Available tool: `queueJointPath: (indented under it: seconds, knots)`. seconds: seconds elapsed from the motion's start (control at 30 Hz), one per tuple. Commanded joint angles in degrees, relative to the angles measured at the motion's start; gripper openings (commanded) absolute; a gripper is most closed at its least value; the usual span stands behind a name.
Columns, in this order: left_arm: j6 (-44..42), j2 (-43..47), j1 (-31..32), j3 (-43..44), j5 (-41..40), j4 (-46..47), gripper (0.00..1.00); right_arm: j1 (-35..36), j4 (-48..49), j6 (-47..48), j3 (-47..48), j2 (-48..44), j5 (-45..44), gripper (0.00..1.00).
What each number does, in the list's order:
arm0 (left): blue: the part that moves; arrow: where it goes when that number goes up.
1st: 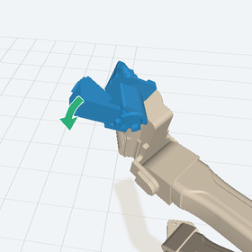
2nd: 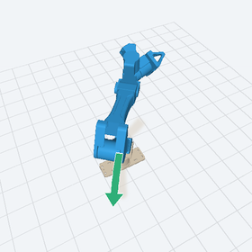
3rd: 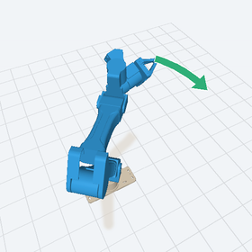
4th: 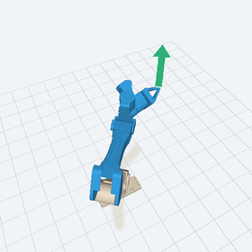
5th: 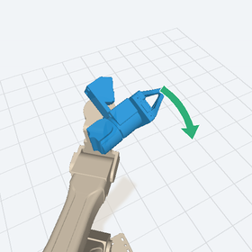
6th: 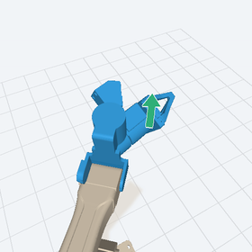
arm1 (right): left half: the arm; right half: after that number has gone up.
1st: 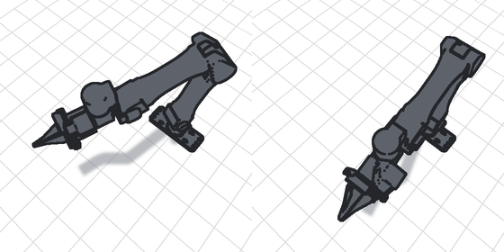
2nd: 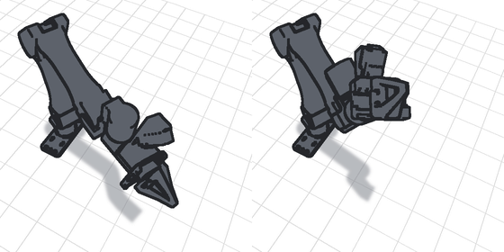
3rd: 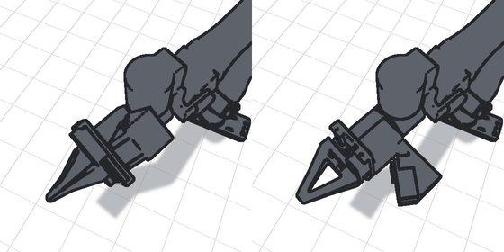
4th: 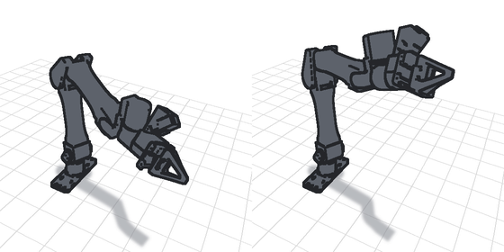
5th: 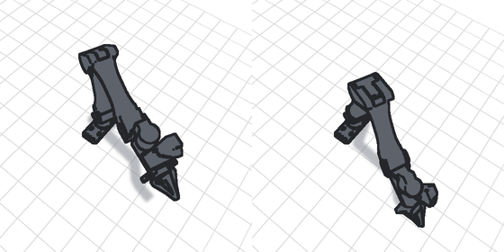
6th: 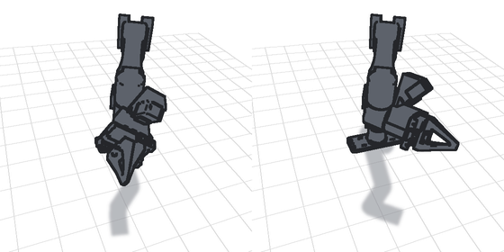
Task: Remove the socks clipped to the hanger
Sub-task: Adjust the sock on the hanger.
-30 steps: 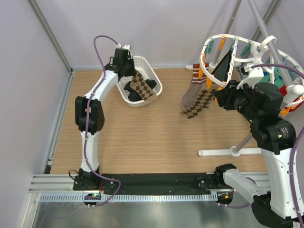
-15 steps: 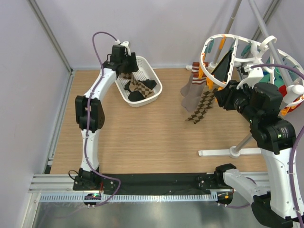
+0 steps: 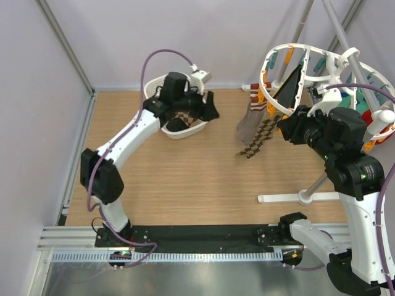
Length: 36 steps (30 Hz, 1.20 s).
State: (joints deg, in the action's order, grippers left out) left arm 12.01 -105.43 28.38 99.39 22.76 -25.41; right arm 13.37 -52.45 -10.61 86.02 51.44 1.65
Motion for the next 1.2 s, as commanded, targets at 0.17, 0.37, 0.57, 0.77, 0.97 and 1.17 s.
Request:
queueJointPath:
  seconds: [0.17,0.37,0.57,0.77,0.97,1.17]
  knots:
    - [-2.34,10.69,14.58,-8.17,16.26,18.29,0.67,-0.01,-1.08,-0.99,0.38,-0.20,2.39,0.01]
    - [-2.34,5.07,19.24,-4.57,15.21,20.40,0.68,-0.09,-1.60,-0.99,0.90,-0.55,2.39,0.01]
    - [-3.40,1.01,22.33,-2.54,8.88,23.73,0.69,-0.01,-2.92,-0.73,1.78,-0.82,1.95,0.02]
    - [-3.22,1.01,25.40,-5.35,4.14,31.38,0.65,-0.01,-4.50,-3.00,2.57,-1.08,0.55,0.08]
    - [-2.34,3.11,28.22,-10.09,-4.82,36.48,0.07,-0.01,-9.07,-7.93,4.94,-1.08,-4.90,0.34]
    - [-3.48,6.98,30.59,-17.81,-16.86,43.77,0.00,-0.01,-17.06,-14.95,9.59,-0.82,-11.57,0.62]
